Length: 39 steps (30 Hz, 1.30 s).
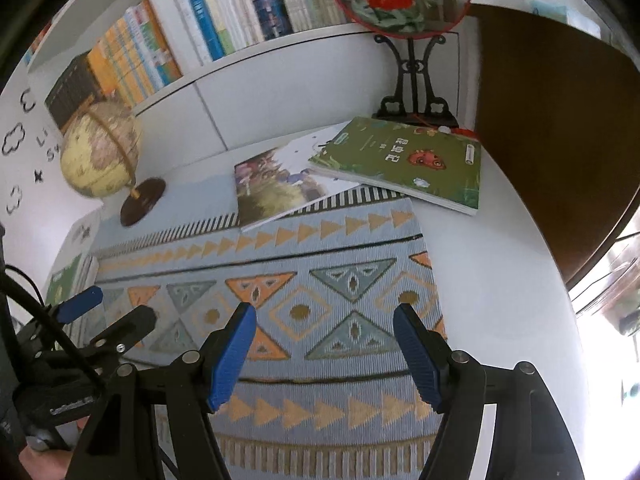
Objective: Organize books
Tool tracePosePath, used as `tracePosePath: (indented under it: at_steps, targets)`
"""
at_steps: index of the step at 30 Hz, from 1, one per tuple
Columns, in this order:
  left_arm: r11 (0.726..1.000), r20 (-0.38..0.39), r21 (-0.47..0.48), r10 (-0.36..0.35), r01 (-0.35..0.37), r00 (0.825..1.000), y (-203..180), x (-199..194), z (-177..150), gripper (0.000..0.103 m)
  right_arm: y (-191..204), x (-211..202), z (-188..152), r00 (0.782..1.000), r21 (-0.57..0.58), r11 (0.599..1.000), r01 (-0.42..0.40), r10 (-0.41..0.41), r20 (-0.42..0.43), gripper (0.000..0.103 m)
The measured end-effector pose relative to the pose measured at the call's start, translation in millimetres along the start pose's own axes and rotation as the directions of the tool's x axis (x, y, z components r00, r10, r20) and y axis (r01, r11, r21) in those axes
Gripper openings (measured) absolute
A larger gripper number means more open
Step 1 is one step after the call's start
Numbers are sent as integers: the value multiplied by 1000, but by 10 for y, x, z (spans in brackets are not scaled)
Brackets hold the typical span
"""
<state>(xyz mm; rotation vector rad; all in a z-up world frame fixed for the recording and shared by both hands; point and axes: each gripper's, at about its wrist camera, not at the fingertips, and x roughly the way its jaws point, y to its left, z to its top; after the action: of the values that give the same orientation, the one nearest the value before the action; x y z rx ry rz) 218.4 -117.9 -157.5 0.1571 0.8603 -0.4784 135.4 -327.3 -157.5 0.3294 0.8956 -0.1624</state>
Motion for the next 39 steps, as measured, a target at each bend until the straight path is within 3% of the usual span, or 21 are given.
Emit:
tracePosePath:
  at_steps: [7, 12, 18, 25, 31, 39]
  targets:
    - [993, 16, 65, -96, 95, 995, 41, 410, 457, 102, -91, 146, 318, 1000, 52, 998, 28, -28, -4, 69]
    - [978, -4, 143, -154, 153, 988, -90, 888, 868, 102, -235, 401, 592, 993, 48, 992, 120, -120, -3, 69]
    - [949, -45, 194, -243, 247, 969, -439, 1516, 1255, 102, -761, 754, 913, 988, 130, 979, 156, -155, -17, 69]
    - [937, -94, 132, -312, 322, 945, -702, 2099, 1534, 102, -1470, 1195, 1283, 988, 205, 967, 153, -142, -67, 69]
    - [929, -123, 69, -355, 364, 927, -721, 2348, 1639, 102, -1627, 1396, 1443, 987, 180, 972, 148, -134, -88, 69]
    - [924, -170, 62, -363, 378, 916, -842, 2543, 1583, 102, -1759, 1570, 1470, 985, 194, 970, 146, -125, -118, 69]
